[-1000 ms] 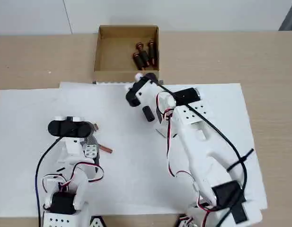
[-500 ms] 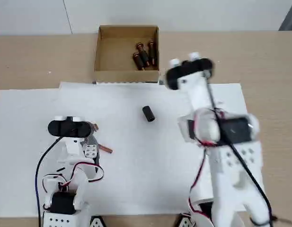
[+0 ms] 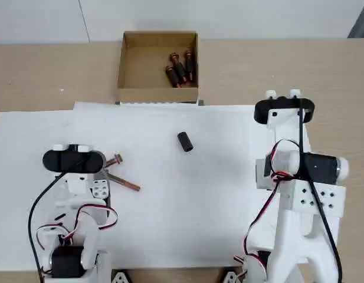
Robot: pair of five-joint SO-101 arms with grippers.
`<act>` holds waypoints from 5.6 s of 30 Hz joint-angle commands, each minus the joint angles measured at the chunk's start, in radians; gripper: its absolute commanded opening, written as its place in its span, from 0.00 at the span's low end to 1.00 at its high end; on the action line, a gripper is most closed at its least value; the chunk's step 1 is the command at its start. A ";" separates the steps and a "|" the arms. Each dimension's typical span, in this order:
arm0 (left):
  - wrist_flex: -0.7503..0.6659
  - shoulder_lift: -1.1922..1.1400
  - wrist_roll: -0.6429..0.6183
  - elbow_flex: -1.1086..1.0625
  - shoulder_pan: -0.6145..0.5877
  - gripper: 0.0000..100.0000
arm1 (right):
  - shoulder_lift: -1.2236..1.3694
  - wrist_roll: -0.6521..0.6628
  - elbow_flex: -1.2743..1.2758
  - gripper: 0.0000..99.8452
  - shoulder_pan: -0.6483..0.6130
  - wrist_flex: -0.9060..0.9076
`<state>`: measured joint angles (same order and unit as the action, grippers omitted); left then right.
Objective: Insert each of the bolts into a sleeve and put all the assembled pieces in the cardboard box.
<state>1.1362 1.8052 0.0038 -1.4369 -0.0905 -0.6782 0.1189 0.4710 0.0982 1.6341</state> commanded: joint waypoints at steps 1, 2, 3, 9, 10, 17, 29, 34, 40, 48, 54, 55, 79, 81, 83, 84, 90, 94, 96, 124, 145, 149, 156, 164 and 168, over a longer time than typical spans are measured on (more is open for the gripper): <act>0.066 0.006 0.011 0.101 -0.008 0.01 | -0.027 -0.074 0.009 0.00 0.008 -0.022; 0.084 0.005 0.011 0.119 -0.008 0.01 | -0.027 -0.083 0.021 0.00 0.008 -0.036; 0.101 0.005 0.011 0.137 -0.008 0.01 | -0.027 -0.087 0.034 0.00 0.007 -0.050; 0.189 -0.106 0.008 0.282 -0.012 0.01 | -0.027 -0.094 0.106 0.00 0.007 -0.113; 0.192 -0.150 0.006 0.320 -0.012 0.01 | -0.027 -0.094 0.120 0.00 0.007 -0.120; 0.198 -0.529 0.011 0.605 -0.012 0.01 | -0.027 -0.092 0.193 0.00 0.007 -0.154; 0.222 -1.082 0.107 0.872 -0.005 0.01 | -0.027 -0.091 0.193 0.00 0.008 -0.154; 0.313 -1.241 0.315 0.934 -0.005 0.01 | -0.027 -0.091 0.195 0.00 0.012 -0.154; 0.333 -1.425 0.534 0.946 -0.012 0.01 | -0.027 -0.092 0.195 0.00 0.008 -0.154; 0.278 -1.674 0.577 1.082 -0.011 0.01 | -0.027 -0.092 0.195 0.00 0.013 -0.160; 0.302 -1.843 0.697 1.228 -0.006 0.01 | -0.018 -0.092 0.196 0.00 0.015 -0.206; 0.315 -1.864 0.724 1.241 -0.006 0.01 | -0.018 -0.092 0.196 0.00 0.015 -0.213; 0.358 -2.094 0.859 1.363 -0.011 0.09 | -0.018 -0.092 0.196 0.00 0.008 -0.219; 0.348 -2.105 0.859 1.363 0.006 0.09 | -0.018 -0.092 0.196 0.00 0.008 -0.219; 0.347 -2.114 0.859 1.363 0.025 0.09 | -0.018 -0.092 0.196 0.00 0.008 -0.219; 0.347 -2.120 0.859 1.363 0.031 0.09 | -0.018 -0.092 0.196 0.00 0.008 -0.219; 0.299 -2.162 0.856 1.363 0.032 0.01 | -0.018 -0.092 0.196 0.00 0.008 -0.219; 0.304 -2.185 0.856 1.363 0.031 0.01 | -0.018 -0.092 0.196 0.00 0.008 -0.219; 0.305 -2.182 0.856 1.363 0.031 0.01 | -0.021 -0.092 0.196 0.00 0.008 -0.219; 0.356 -1.574 0.334 1.346 0.270 0.01 | -0.518 -0.196 0.152 0.00 0.008 -0.137; -0.141 -0.741 -0.106 0.621 0.364 0.01 | -1.107 -0.198 0.661 0.00 0.005 -0.389; -0.264 -0.624 -0.242 0.484 0.364 0.01 | -1.139 -0.203 0.753 0.00 -0.087 -0.464; -0.354 -0.493 -0.381 0.355 0.368 0.01 | -1.136 -0.199 0.891 0.00 -0.298 -0.676; -0.488 -0.310 -0.512 0.165 0.367 0.01 | -1.136 -0.199 0.996 0.00 -0.542 -0.835; -0.568 -0.183 -0.601 0.036 0.371 0.01 | -1.136 -0.199 1.059 0.00 -0.613 -0.924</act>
<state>0.6421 1.5336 -0.5501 -1.3556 0.2762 -1.8029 -0.0760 1.5190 -0.4649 0.7856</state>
